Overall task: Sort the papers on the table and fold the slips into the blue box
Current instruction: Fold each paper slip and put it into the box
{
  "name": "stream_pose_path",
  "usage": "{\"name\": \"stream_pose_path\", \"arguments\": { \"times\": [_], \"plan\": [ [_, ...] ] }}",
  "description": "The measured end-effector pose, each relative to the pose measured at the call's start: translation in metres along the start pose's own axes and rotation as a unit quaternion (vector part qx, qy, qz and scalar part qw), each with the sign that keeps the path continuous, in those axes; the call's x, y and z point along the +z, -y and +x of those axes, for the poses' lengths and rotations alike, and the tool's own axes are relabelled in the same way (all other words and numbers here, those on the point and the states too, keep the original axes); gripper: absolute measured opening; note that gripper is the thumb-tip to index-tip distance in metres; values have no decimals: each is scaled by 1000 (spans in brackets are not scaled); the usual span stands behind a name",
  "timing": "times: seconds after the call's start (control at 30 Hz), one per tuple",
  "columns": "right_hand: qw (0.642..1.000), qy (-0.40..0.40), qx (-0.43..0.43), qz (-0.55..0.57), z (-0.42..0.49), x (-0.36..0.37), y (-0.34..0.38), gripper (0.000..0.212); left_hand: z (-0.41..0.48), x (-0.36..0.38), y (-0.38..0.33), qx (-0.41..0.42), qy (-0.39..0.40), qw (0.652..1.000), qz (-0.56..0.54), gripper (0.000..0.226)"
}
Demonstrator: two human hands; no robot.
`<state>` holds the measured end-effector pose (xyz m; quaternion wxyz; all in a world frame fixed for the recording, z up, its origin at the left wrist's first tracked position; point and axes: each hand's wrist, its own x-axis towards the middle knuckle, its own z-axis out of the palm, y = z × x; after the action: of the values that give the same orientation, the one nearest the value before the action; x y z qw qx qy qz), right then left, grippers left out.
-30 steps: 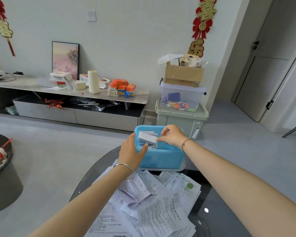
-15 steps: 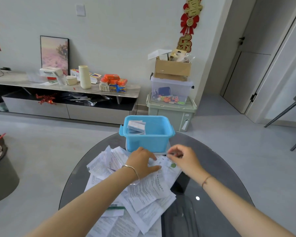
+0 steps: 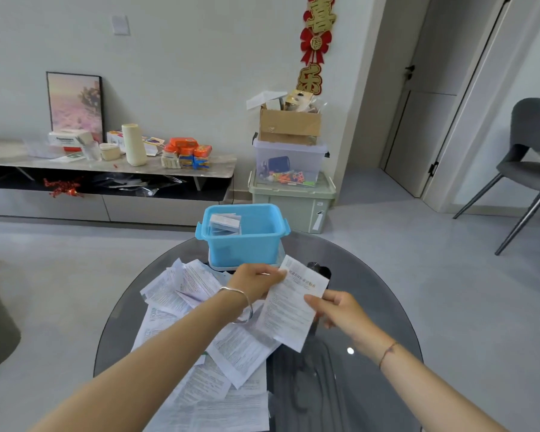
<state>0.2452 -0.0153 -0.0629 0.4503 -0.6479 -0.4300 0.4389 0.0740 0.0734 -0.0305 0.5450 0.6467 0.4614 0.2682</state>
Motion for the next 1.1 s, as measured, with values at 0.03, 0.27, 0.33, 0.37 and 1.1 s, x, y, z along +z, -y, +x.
{"name": "stream_pose_path", "arguments": {
  "times": [0.03,0.27,0.33,0.37,1.1],
  "plan": [
    [1000,3,1,17,-5,-4,0,15,-4,4,-2,-27,22,998,-51,23],
    [995,16,-19,95,-33,-37,-10,22,-10,34,9,-120,141,969,-163,23],
    [996,-19,-44,72,-40,-45,-11,19,-13,40,13,-50,154,984,-77,12],
    [995,-43,-67,63,-43,-51,-13,16,-15,44,15,1,152,987,-41,6],
    [971,-11,-98,-217,-51,-65,-76,12,-27,62,71,229,131,850,456,34]
  ]
}}
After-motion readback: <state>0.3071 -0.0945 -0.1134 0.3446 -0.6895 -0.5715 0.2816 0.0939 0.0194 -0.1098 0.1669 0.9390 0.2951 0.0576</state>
